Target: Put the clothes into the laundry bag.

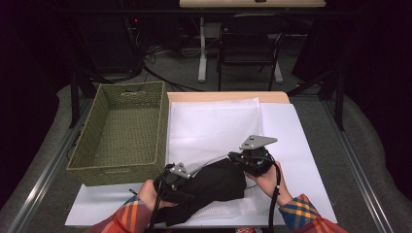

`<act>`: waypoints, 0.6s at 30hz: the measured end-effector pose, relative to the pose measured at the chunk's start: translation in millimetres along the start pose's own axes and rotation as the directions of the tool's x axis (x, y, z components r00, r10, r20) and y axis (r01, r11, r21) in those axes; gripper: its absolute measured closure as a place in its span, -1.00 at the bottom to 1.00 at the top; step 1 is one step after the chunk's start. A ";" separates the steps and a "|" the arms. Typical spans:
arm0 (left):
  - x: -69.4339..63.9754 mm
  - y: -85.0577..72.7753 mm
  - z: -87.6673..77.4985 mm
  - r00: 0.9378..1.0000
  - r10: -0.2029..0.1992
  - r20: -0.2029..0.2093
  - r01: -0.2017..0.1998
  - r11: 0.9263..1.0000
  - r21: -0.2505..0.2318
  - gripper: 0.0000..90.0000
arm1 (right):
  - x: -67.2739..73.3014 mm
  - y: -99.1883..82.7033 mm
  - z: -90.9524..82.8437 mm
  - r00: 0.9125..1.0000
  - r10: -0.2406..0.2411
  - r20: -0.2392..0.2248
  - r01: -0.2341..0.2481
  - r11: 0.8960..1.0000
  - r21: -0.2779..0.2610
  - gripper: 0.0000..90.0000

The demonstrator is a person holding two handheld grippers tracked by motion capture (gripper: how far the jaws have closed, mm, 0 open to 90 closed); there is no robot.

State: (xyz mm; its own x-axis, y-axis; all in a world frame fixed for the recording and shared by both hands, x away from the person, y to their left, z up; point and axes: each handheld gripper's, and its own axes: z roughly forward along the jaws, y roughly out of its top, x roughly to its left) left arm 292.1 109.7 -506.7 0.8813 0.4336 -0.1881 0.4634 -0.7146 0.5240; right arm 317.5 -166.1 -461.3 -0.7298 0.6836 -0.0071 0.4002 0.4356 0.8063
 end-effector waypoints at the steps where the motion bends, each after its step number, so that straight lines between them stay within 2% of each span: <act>1: -0.7 0.5 -0.7 1.000 -0.001 -0.006 0.001 1.000 -0.001 0.46 | 0.2 0.1 -0.9 1.000 0.000 0.002 0.000 1.000 -0.004 0.97; 5: -2.5 2.1 -2.7 1.000 -0.011 -0.013 0.011 1.000 -0.012 0.46 | 1.3 2.7 -3.6 1.000 -0.003 0.002 0.003 1.000 -0.018 0.97; 12: -3.0 3.1 -8.5 0.998 -0.063 -0.005 0.062 0.997 -0.051 0.48 | 1.9 3.6 -4.7 1.000 -0.002 0.000 0.002 1.000 -0.025 0.97; 16: -4.0 4.9 -11.0 0.995 -0.100 -0.008 0.099 0.992 -0.079 0.48 | 3.4 5.8 -6.2 1.000 -0.004 0.000 0.004 0.999 -0.040 0.97; 18: -4.9 6.0 -11.8 0.992 -0.126 -0.009 0.125 0.987 -0.098 0.48 | 3.7 6.5 -6.9 1.000 -0.006 0.001 0.006 0.999 -0.046 0.97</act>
State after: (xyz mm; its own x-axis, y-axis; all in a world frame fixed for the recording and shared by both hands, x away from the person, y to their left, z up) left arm 289.4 109.7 -492.8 0.8149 0.5250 -0.2456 0.5585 -0.5979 0.5750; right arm 313.5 -164.8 -452.0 -0.7314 0.6818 -0.0128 0.3699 0.4124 0.8325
